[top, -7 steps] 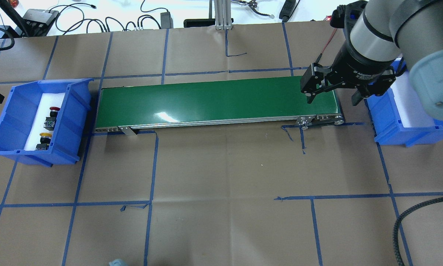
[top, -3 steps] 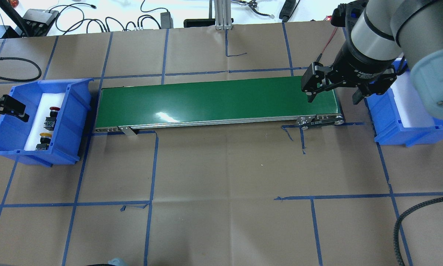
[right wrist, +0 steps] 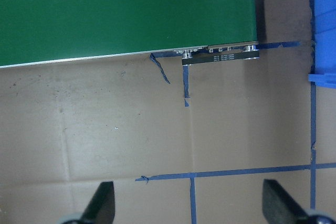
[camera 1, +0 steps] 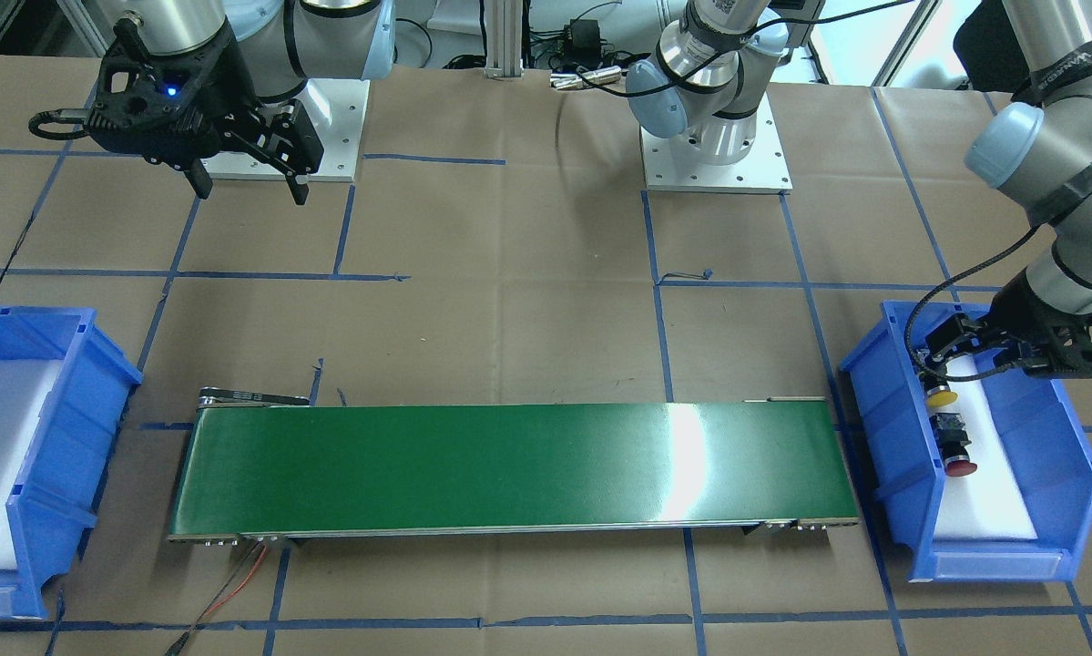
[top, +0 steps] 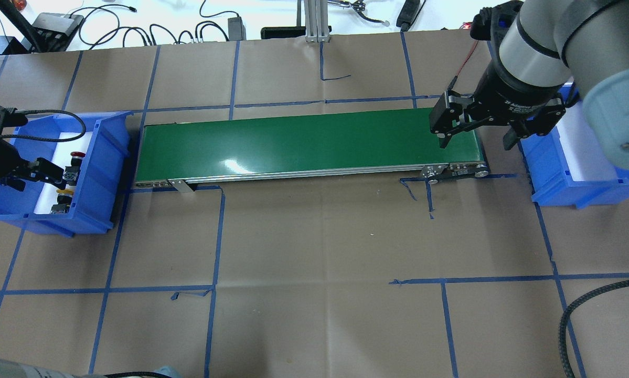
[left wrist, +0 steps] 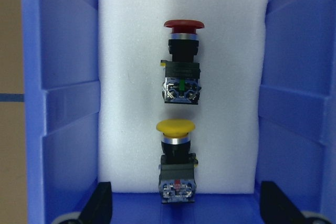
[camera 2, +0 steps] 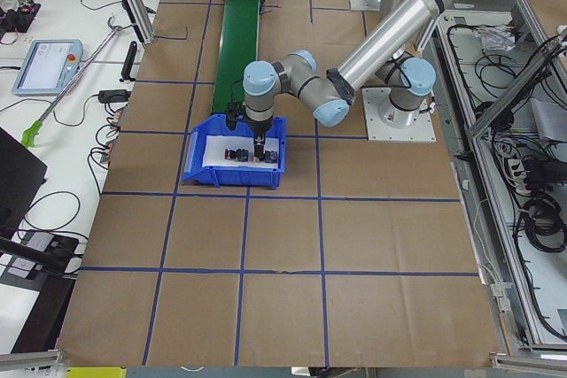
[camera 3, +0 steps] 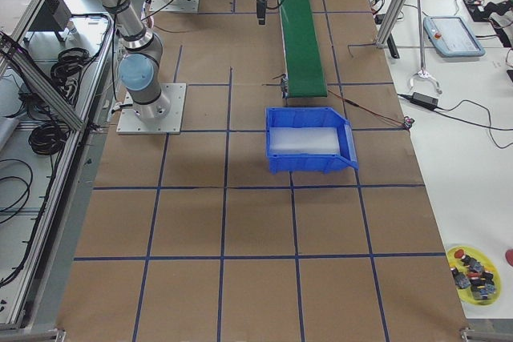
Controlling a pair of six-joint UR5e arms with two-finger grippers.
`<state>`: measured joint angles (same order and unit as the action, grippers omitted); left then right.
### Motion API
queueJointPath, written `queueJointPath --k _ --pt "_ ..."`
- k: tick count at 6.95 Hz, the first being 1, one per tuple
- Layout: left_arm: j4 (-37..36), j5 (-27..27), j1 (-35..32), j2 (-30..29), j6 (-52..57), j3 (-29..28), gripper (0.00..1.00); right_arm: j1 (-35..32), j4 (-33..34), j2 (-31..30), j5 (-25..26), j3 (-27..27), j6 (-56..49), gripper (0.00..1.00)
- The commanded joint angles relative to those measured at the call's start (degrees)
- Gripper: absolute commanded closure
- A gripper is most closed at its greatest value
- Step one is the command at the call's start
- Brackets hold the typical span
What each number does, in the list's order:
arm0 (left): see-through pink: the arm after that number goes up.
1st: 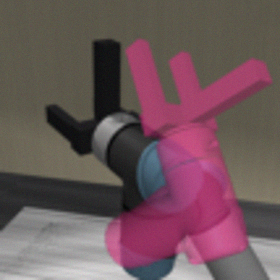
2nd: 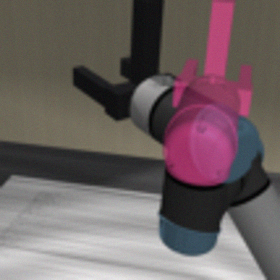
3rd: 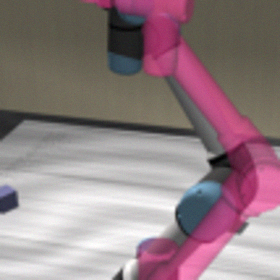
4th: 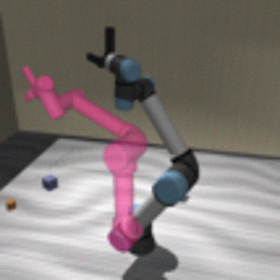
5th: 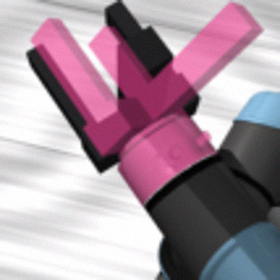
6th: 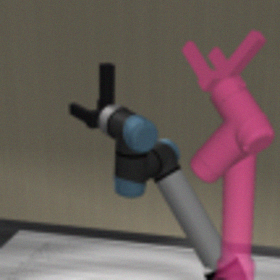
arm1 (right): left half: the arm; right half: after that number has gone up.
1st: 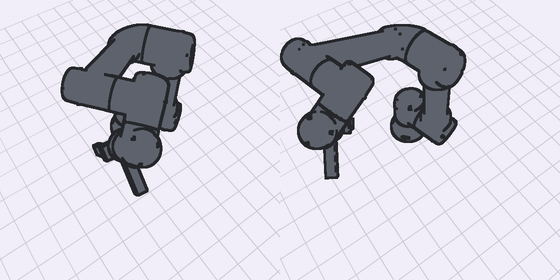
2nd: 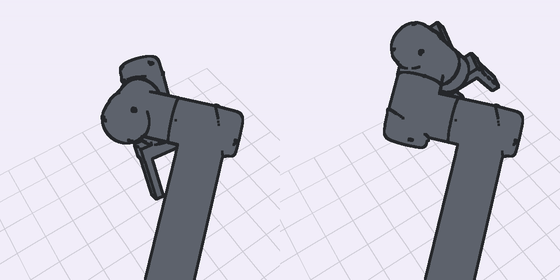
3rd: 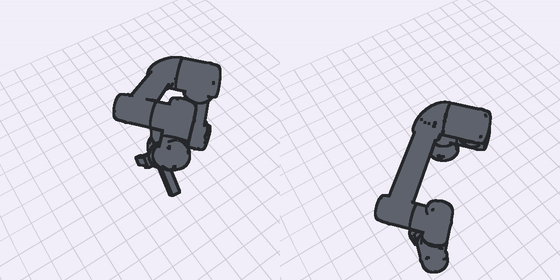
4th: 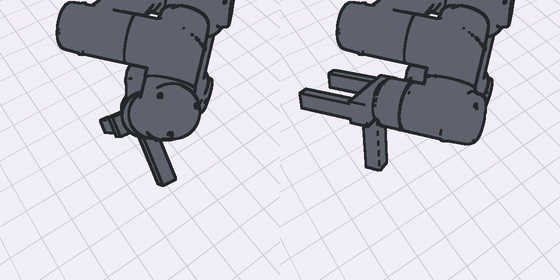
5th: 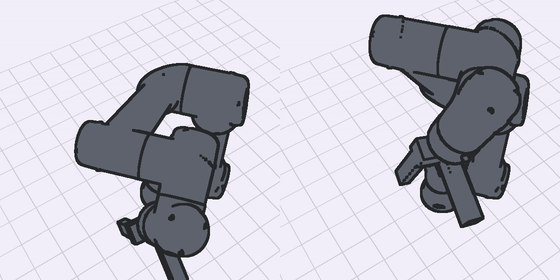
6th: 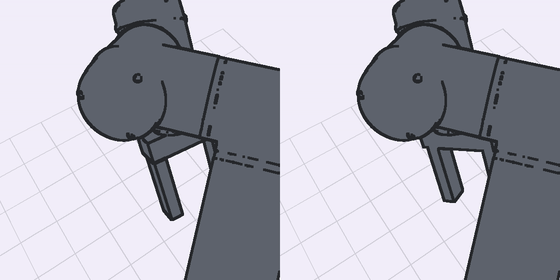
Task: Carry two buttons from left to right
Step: 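Lower the left gripper into the bin and grasp the yellow-capped button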
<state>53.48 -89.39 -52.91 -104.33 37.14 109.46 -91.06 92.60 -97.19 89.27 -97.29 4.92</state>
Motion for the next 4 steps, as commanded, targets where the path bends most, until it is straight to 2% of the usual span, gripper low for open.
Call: queueJointPath --k 1,2,4 --pt "-7.57 0.18 0.0 -2.97 0.48 3.82 0.01 0.0 0.38 0.07 0.11 -0.36 -0.35 0.0" --pt "-10.48 1.14 0.0 -4.12 0.57 4.79 0.01 0.0 0.48 0.07 0.11 -0.36 -0.35 0.0" --pt "-10.59 1.33 -0.09 -4.22 0.57 4.89 0.01 0.0 0.39 0.07 0.2 0.08 -0.44 0.0"
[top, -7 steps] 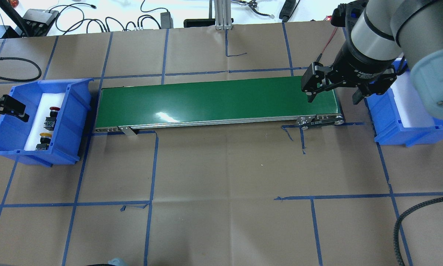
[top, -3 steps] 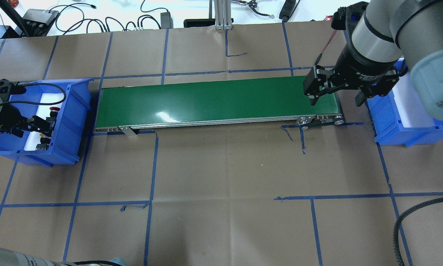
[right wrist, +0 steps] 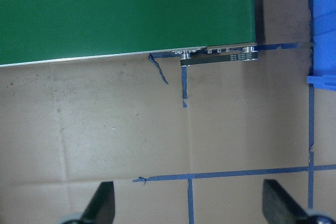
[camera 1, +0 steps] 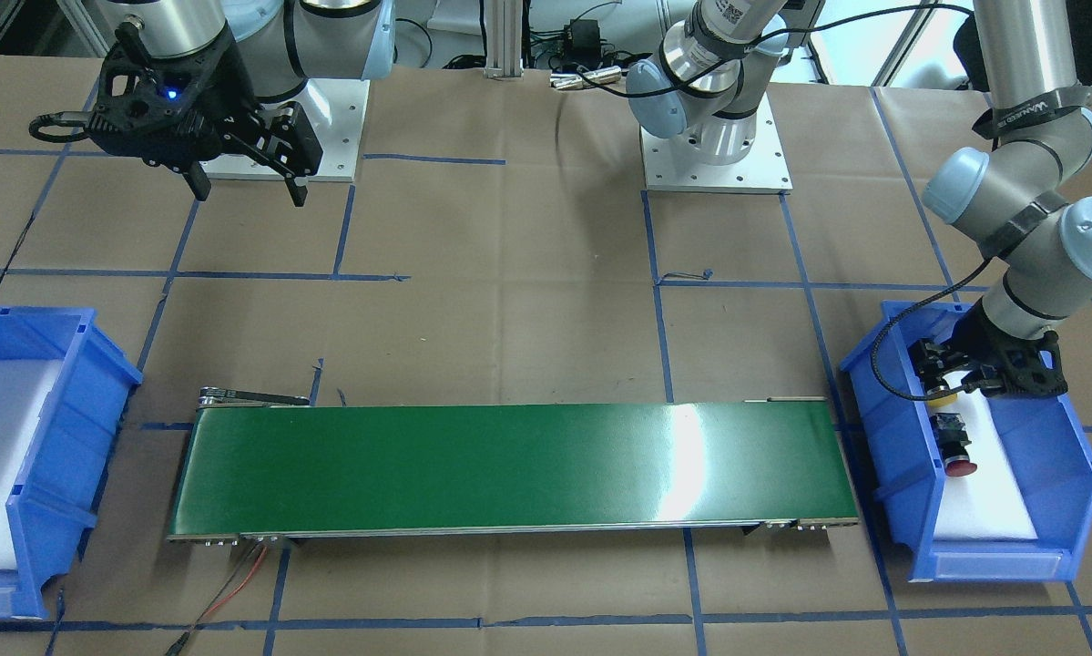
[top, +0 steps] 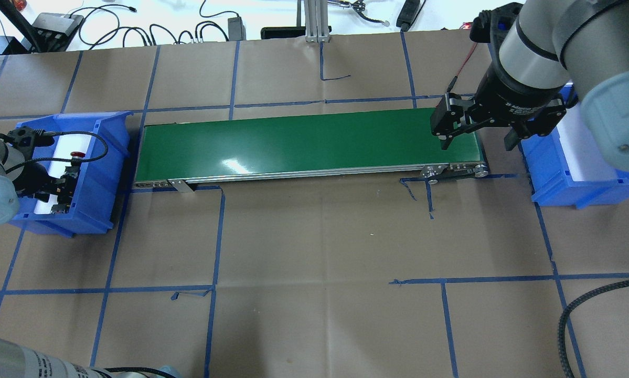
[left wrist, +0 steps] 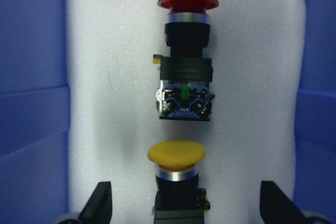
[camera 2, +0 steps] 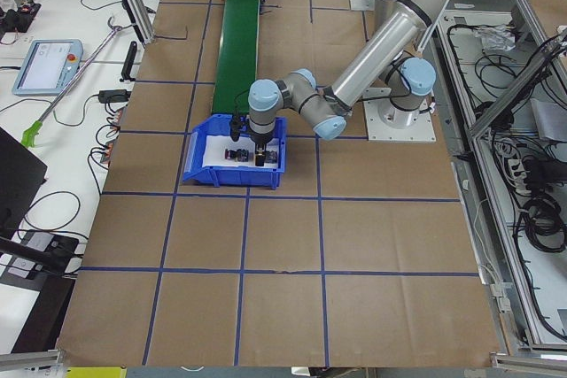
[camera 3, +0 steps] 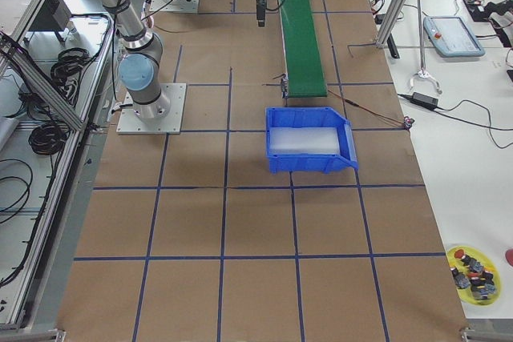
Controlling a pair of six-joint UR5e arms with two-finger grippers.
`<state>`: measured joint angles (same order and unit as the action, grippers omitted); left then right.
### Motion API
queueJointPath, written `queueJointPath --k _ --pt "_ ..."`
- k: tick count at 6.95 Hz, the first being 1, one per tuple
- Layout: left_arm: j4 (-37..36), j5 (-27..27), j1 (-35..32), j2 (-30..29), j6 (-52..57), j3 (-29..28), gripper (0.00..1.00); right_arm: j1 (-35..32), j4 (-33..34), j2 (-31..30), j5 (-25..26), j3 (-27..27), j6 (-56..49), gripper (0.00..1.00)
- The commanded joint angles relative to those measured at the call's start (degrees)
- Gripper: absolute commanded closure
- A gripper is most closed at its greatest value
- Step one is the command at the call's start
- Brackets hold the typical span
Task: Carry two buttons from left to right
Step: 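Lower the left gripper into the bin and grasp the yellow-capped button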
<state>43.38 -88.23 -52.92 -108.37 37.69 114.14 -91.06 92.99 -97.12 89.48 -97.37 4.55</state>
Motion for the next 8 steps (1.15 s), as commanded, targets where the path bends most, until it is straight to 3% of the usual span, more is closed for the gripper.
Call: queueJointPath --k 1,2,4,6,8 --pt "-0.41 0.08 0.01 -0.01 0.02 0.21 0.06 0.0 0.0 0.0 -0.01 0.17 0.02 0.0" --pt "-0.06 -0.27 0.01 0.43 0.02 0.21 0.33 0.0 -0.18 -0.08 -0.01 0.08 -0.07 0.0" --pt "0.47 -0.54 0.62 0.7 -0.24 0.12 0.7 0.0 -0.88 -0.26 0.08 0.25 0.02 0.0" --pt "0.82 -0.28 2.21 0.26 -0.24 0.12 0.86 0.0 -0.88 -0.35 -0.01 0.17 0.02 0.0" --pt "5.54 -0.01 2.04 2.27 -1.03 -2.32 0.88 0.0 -0.97 -0.52 -0.1 -0.1 0.11 0.0"
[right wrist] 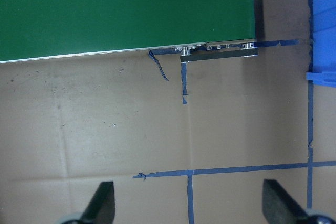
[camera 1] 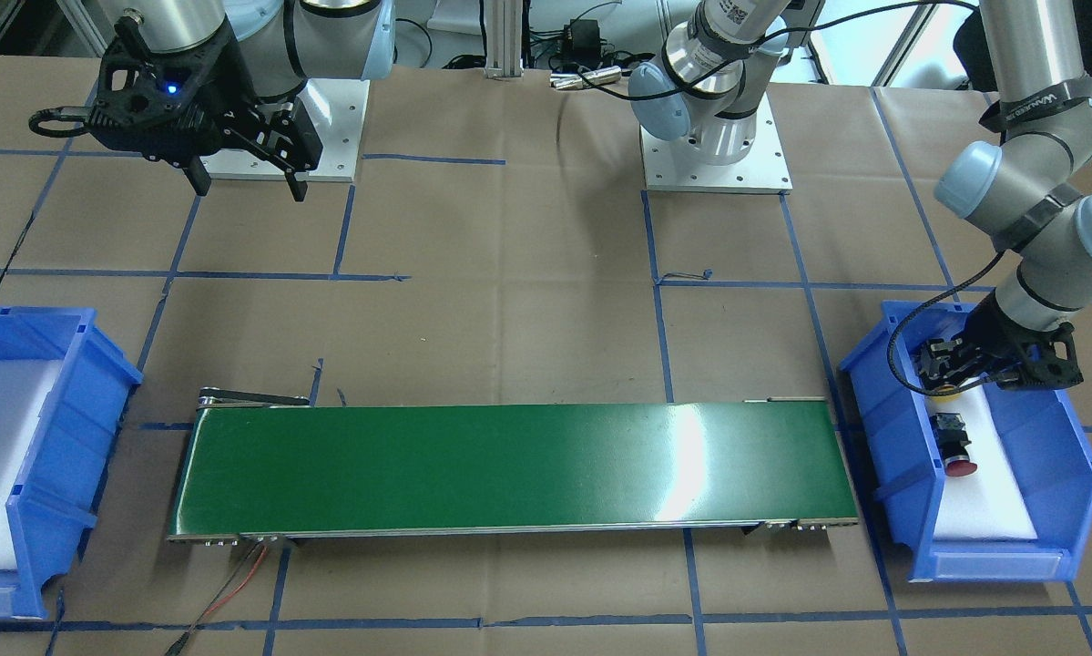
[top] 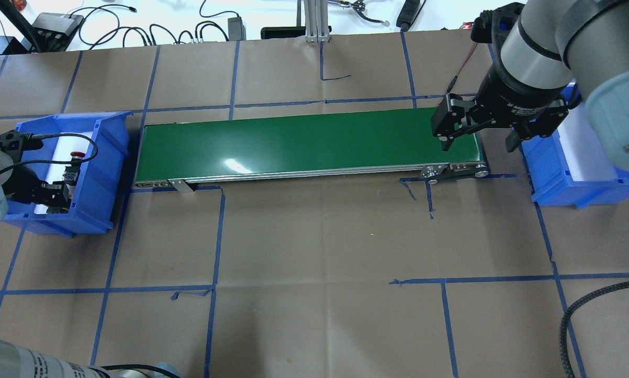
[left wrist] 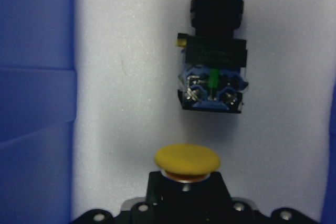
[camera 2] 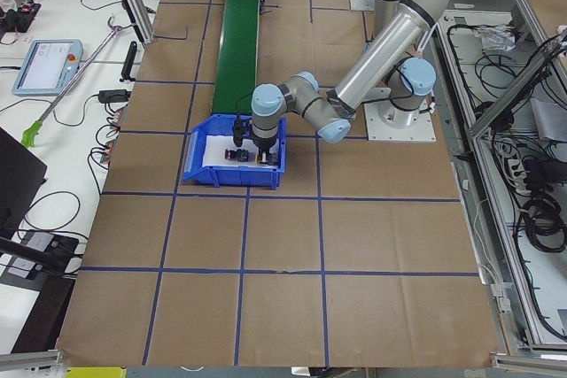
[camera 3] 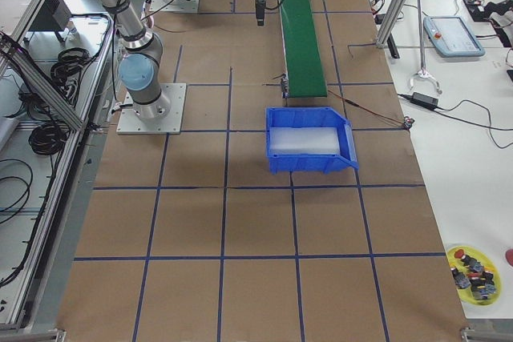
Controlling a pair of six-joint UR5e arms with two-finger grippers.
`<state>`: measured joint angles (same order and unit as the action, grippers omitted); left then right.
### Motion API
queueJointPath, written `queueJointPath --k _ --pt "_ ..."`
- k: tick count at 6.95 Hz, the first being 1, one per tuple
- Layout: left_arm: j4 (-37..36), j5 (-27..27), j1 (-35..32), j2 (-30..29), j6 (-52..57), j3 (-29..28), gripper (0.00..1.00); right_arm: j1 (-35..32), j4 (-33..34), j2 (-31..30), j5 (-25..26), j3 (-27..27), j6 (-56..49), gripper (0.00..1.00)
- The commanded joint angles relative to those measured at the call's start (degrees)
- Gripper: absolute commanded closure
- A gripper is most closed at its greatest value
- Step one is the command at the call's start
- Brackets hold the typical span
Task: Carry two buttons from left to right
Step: 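Lift the yellow-capped button and carry it over the conveyor's near end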
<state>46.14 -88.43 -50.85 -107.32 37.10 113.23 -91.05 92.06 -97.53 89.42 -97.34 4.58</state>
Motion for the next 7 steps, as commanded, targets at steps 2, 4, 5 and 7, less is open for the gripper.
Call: queueJointPath --k 2,4,5,7 --pt "11.73 0.19 -0.56 5.78 -1.41 -4.93 0.88 0.0 -0.12 -0.3 -0.03 -0.13 0.07 0.0" --pt "24.46 0.1 -0.83 9.04 -1.59 -12.47 0.88 0.0 -0.12 -0.38 0.05 -0.22 0.07 0.0" --pt "29.4 0.19 -1.61 9.14 -1.59 -16.25 0.88 0.0 -0.21 -0.56 0.05 -0.22 0.07 0.0" --pt "30.68 0.45 -5.46 8.53 -3.94 -18.92 0.88 0.0 -0.12 -0.47 0.05 -0.31 0.07 0.0"
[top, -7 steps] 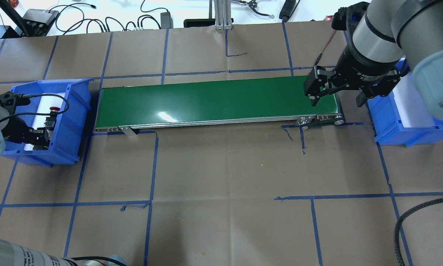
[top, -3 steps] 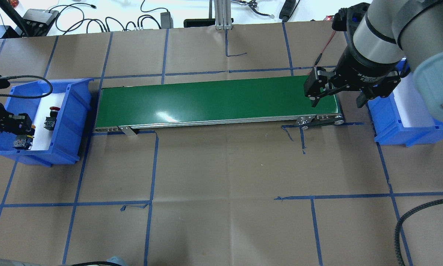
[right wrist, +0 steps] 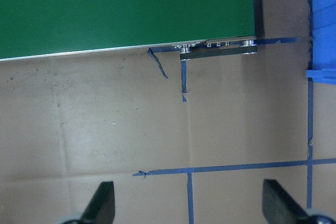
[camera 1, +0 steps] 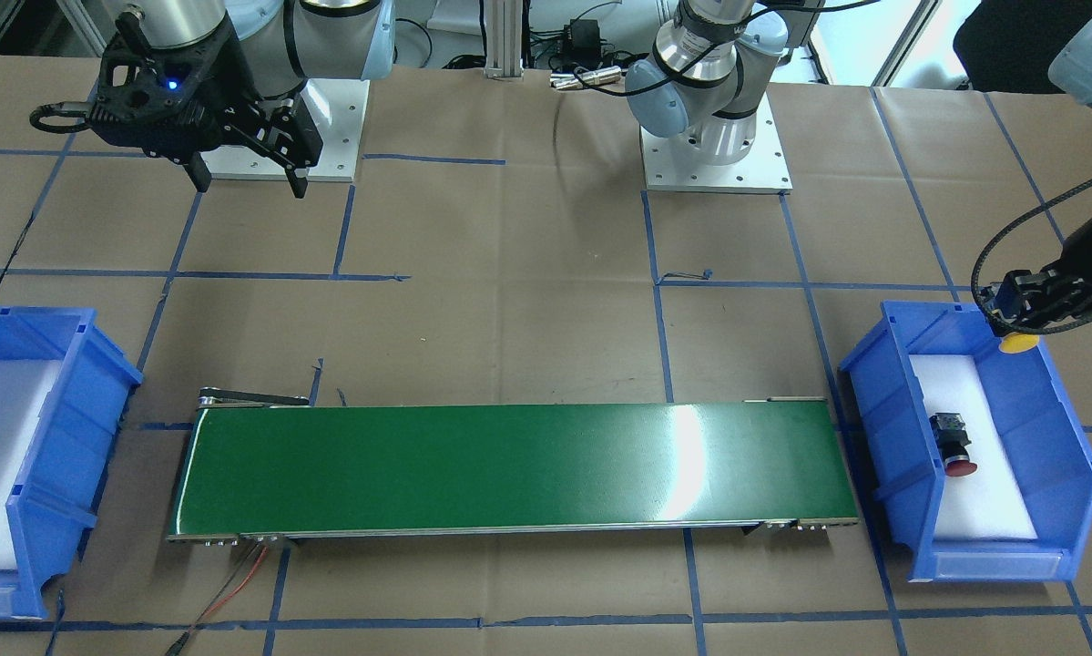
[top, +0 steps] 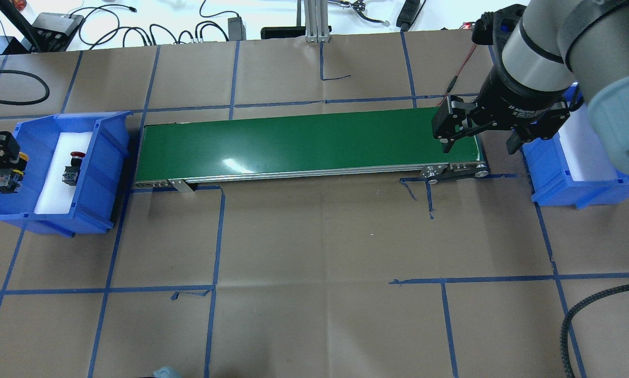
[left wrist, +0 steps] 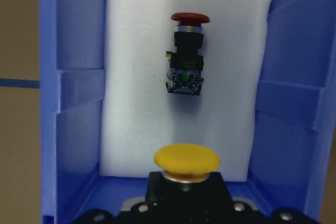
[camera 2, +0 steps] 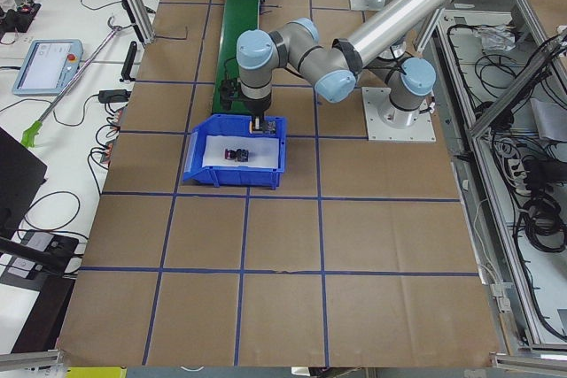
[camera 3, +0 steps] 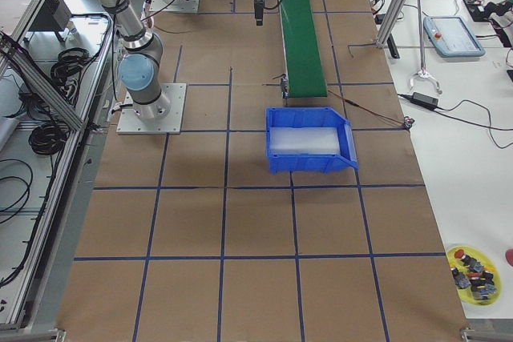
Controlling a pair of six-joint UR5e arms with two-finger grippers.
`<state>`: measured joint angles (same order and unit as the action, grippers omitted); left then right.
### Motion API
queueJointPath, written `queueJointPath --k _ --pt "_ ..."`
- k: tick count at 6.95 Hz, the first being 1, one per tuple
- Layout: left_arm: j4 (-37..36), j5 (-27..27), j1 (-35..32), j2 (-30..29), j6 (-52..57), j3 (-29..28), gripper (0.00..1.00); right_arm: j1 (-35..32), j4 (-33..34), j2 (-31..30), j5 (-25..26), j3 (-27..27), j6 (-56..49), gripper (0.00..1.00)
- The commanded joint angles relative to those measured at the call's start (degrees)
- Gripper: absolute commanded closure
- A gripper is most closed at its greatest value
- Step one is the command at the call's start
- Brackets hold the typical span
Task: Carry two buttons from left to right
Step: 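Lift the yellow-capped button and carry it over the conveyor's near end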
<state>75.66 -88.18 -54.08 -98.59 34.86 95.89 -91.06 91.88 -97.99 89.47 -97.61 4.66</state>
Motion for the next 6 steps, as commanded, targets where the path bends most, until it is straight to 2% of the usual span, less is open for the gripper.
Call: queueJointPath --k 1,4,6 --pt "0.63 2.03 -5.91 -0.37 -8.25 -1.58 0.88 0.0 -0.03 0.0 0.0 0.05 0.0 0.0" --pt "-0.86 1.43 -19.26 -0.72 -20.84 -1.67 0.88 0.0 -0.03 0.0 0.0 -0.03 0.0 0.0" --pt "-6.72 1.35 -23.68 -4.65 -24.83 -1.5 0.88 0.0 -0.03 0.26 0.0 -0.12 -0.09 0.0"
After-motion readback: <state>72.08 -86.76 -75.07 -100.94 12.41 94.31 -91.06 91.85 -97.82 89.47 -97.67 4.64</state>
